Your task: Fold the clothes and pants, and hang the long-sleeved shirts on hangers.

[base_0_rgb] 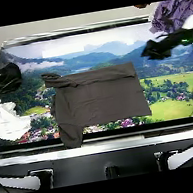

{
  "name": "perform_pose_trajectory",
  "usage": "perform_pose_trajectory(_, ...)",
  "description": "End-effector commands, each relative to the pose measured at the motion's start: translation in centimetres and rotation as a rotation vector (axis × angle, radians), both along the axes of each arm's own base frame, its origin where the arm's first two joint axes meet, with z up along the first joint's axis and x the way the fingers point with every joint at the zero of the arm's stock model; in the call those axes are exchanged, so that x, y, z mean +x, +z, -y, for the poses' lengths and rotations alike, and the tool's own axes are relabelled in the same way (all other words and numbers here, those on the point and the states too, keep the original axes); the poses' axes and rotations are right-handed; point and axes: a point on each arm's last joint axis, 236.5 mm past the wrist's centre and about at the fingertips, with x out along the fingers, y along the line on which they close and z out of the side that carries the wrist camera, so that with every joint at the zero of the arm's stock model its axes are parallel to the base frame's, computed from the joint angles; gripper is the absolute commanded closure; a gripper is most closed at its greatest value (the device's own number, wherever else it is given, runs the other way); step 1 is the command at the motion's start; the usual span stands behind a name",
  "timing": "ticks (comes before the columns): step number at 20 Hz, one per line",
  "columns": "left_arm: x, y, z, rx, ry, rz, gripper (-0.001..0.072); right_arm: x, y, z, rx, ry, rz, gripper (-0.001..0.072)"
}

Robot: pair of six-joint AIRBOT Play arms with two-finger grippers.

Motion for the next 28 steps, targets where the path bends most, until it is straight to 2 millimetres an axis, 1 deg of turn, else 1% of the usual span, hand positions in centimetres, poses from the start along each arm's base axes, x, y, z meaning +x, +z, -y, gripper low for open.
perform_pose_trajectory(1, -5.3, 1.0, -2.5, -0.075, 0.002, -0.051, -0.0005, -6.0, -0.2, 4.4, 0.034, -0.062, -0.077, 0.0239)
perform_pose_trajectory(3, -8.2, -0.5, -1.4, -0.179, 0.016, -0.061, -0.0005, -10.7, -3.8, 4.8, 0.099, -0.104, -0.176, 0.0239)
perform_pose_trajectory(5, -11.6, -3.0, 0.1, -0.25, 0.033, -0.08, -0.0005, -15.7, -8.2, 4.0, 0.149, -0.13, -0.291, 0.0239)
perform_pose_trajectory(6, -12.9, -4.4, 0.7, -0.256, 0.041, -0.092, -0.0005, -17.6, -10.2, 3.3, 0.169, -0.142, -0.337, 0.0239)
perform_pose_trajectory(8, -15.0, -7.2, 1.8, -0.272, 0.054, -0.129, -0.0005, -21.1, -14.0, 1.0, 0.21, -0.12, -0.424, 0.0239)
perform_pose_trajectory(9, -16.0, -8.4, 2.5, -0.302, 0.061, -0.164, -0.0005, -22.4, -15.4, 0.2, 0.212, -0.104, -0.452, 0.0239)
perform_pose_trajectory(11, -17.2, -9.8, 3.6, -0.335, 0.062, -0.209, -0.0005, -24.2, -17.5, -0.4, 0.208, -0.1, -0.481, 0.0239)
perform_pose_trajectory(13, -17.6, -10.4, 4.0, -0.34, 0.061, -0.224, -0.0005, -24.8, -18.5, -0.4, 0.192, -0.095, -0.478, 0.0239)
perform_pose_trajectory(14, -17.6, -10.4, 4.1, -0.34, 0.059, -0.224, -0.0005, -24.6, -18.8, -0.2, 0.182, -0.098, -0.466, 0.0239)
perform_pose_trajectory(18, -17.6, -10.4, 4.1, -0.34, 0.061, -0.222, -0.0005, -23.3, -19.4, 0.8, 0.139, -0.12, -0.405, 0.0239)
perform_pose_trajectory(21, -17.5, -10.4, 4.0, -0.338, 0.063, -0.218, -0.0005, -22.8, -19.5, 1.0, 0.134, -0.134, -0.388, 0.0239)
perform_pose_trajectory(23, -17.5, -10.4, 4.0, -0.338, 0.063, -0.219, -0.0006, -22.6, -19.5, 0.3, 0.17, -0.145, -0.388, 0.0239)
perform_pose_trajectory(25, -17.5, -10.4, 4.0, -0.338, 0.063, -0.218, -0.0006, -23.2, -20.0, -0.9, 0.189, -0.114, -0.406, 0.024)
perform_pose_trajectory(26, -17.4, -10.4, 4.0, -0.337, 0.063, -0.217, -0.0006, -23.5, -20.4, -1.5, 0.183, -0.087, -0.414, 0.0254)
perform_pose_trajectory(27, -17.5, -10.4, 4.0, -0.338, 0.063, -0.218, -0.0006, -23.6, -20.6, -2.2, 0.176, -0.057, -0.415, 0.0377)
perform_pose_trajectory(28, -17.5, -10.4, 4.0, -0.339, 0.062, -0.22, -0.0006, -23.4, -20.7, -2.7, 0.169, -0.04, -0.41, 0.0459)
